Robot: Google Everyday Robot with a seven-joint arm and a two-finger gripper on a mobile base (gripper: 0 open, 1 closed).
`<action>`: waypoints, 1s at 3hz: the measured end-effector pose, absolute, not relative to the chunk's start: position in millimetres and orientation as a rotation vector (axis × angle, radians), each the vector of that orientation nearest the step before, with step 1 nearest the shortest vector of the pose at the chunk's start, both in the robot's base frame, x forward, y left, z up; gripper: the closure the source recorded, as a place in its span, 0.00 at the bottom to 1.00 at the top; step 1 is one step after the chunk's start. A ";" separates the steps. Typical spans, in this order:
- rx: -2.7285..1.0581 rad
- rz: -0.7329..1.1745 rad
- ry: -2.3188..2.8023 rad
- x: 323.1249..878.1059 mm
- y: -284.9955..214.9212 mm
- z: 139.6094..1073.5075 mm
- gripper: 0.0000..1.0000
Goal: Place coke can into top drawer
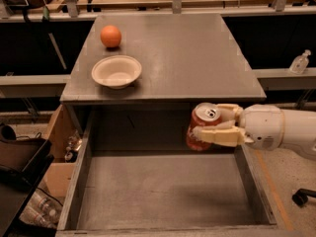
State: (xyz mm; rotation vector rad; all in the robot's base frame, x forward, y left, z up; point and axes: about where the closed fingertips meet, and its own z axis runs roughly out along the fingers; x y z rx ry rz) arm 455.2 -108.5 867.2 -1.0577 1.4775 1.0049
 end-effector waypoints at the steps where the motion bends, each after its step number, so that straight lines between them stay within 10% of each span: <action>1: -1.142 1.048 1.482 442.5 -86.1 812.3 1.00; 3: -1.278 1.012 1.495 441.8 -68.8 765.9 1.00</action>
Offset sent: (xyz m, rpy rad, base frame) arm -0.0118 0.0516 -0.1556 -0.2399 -0.0286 0.2045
